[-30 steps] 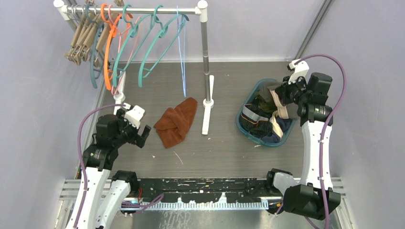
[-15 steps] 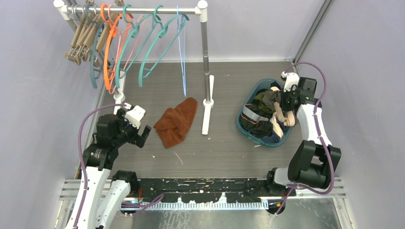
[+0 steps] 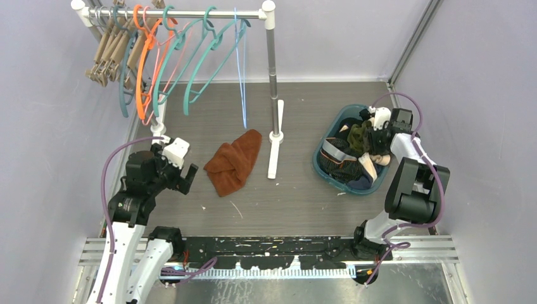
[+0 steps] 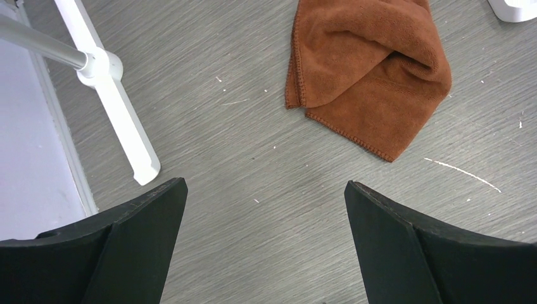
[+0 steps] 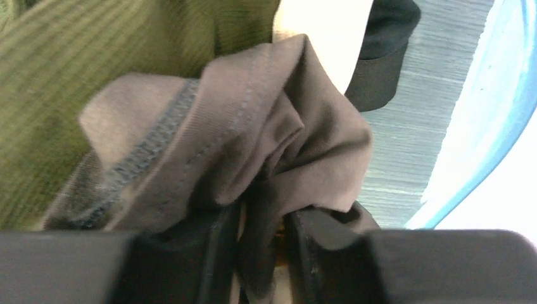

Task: Remove the underwear clipped to the hanger
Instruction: Place the underwear in the bin.

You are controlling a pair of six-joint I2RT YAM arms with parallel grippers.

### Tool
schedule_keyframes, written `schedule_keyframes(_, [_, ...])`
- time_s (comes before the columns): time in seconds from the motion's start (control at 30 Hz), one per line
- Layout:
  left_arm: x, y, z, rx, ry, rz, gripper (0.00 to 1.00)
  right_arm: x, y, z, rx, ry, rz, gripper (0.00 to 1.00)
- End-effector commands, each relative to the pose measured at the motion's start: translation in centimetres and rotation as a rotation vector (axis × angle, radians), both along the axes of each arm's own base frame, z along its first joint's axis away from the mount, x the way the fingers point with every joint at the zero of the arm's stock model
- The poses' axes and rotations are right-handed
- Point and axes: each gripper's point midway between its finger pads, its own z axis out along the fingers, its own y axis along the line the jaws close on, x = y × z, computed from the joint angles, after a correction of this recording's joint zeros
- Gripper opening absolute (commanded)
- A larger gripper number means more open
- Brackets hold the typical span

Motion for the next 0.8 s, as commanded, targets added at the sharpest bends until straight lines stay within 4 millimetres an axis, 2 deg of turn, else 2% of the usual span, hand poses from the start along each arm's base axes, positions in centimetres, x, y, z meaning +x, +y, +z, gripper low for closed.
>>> schedule_keyframes(0.0, [0.3,0.5,2.0,-0.001,-0.049,0.038,0.98,-0.2,0.2,1.4,-0.002,-0.006,0.025,0.43])
schedule_keyframes(0.2, [-0.5,0.8,2.3,0.003,-0.037,0.053,0.98,0.2,0.6,6.3,-0.01,-0.099,0.042,0.75])
schedule_keyframes(0.33, [-1.1,0.9,2.6,0.004,-0.035,0.053,0.98,0.1,2.0,8.8,0.04,-0.126,0.069,0.88])
schedule_keyframes(0.43, [-1.4,0.9,2.8,0.002,-0.036,0.049,0.98,0.0,3.3,10.5,0.046,-0.148,0.099,0.92])
schedule_keyframes(0.57, [-1.5,0.7,2.7,-0.003,-0.035,0.04,0.98,0.0,6.0,12.4,-0.002,-0.173,0.157,0.94])
schedule_keyframes(0.77, [-0.6,1.0,2.2,0.003,-0.049,0.064,0.98,-0.1,11.4,15.0,-0.015,-0.209,0.274,0.95])
